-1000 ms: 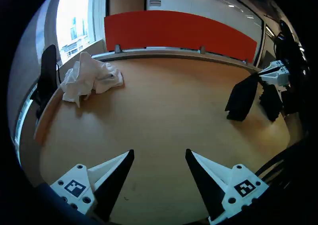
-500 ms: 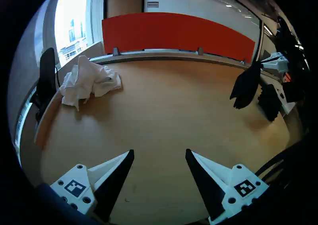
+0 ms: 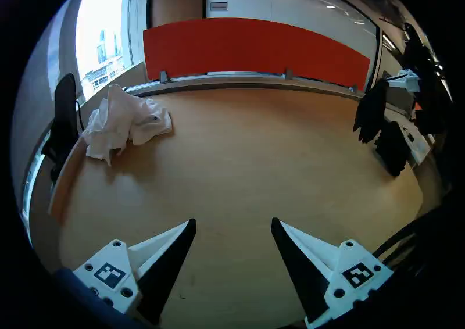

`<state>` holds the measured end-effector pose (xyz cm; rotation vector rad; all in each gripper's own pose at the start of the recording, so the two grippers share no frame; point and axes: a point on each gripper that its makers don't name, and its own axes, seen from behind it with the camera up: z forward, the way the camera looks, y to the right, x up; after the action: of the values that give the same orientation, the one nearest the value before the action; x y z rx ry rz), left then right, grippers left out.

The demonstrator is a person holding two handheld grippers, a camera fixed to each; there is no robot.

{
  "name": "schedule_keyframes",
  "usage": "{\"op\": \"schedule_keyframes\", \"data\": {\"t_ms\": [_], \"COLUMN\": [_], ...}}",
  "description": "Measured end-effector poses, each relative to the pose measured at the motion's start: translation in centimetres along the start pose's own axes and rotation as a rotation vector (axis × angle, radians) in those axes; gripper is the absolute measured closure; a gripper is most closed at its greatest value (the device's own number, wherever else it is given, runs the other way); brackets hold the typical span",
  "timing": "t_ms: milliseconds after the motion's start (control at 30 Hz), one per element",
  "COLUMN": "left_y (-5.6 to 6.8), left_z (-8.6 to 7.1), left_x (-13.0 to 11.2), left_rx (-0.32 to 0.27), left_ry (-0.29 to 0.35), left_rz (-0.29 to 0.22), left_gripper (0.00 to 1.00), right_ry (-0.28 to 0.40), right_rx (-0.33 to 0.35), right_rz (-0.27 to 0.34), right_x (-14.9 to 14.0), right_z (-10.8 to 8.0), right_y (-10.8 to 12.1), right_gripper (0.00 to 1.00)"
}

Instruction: Fold towel

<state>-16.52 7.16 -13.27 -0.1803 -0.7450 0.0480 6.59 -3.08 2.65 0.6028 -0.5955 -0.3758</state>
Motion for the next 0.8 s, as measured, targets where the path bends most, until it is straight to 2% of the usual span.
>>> {"op": "schedule_keyframes", "data": {"t_ms": [600,800], "left_y": [1.1,1.5], "left_z": [0.7,0.9], "left_x": [0.4,0.5], "left_rx": [-0.001,0.0], "left_ry": [-0.015,-0.02], "left_rz": [0.016,0.02], "left_gripper": [0.04,0.04], "right_ry": [-0.067,-0.075], "right_rx": [-0.104,-0.132], "right_rz": [-0.006,0.012], "right_x": [-2.9,-3.4], "right_z": [-3.6,-4.6], "right_y": [9.0,11.6], "right_gripper": [0.95,0.95]}}
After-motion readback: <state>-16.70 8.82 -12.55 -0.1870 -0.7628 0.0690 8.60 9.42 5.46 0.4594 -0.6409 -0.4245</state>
